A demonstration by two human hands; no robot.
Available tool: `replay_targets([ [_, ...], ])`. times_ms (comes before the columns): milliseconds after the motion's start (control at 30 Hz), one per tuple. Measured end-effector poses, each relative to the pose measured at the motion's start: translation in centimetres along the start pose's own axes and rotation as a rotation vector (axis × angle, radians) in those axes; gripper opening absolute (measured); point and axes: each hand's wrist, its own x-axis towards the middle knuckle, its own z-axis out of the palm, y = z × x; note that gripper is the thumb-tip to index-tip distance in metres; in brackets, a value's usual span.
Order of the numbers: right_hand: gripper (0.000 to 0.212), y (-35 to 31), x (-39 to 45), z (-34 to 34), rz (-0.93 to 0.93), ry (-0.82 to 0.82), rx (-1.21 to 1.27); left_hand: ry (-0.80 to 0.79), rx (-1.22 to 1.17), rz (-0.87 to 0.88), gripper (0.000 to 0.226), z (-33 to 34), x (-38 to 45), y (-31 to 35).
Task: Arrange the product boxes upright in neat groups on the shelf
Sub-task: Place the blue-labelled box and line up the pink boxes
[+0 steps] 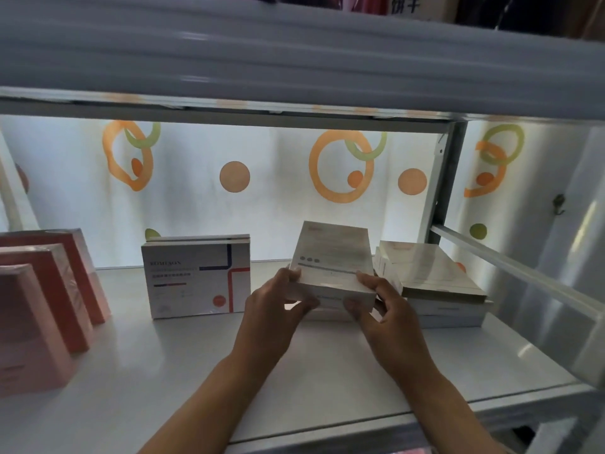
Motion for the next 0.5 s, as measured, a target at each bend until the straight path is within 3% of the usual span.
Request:
replay_targets([
  [233,0.057,-0.2,-0.3,0.4,-0.294,0.185,-0.185,0.102,0.063,0.301,0.039,-0.3,0.1,1.4],
  [500,0.053,-0.7,-0.6,0.3,-0.454,0.28,-0.28,0.145,0.104,0.369,0.048,-0.3,-0.1,1.9],
])
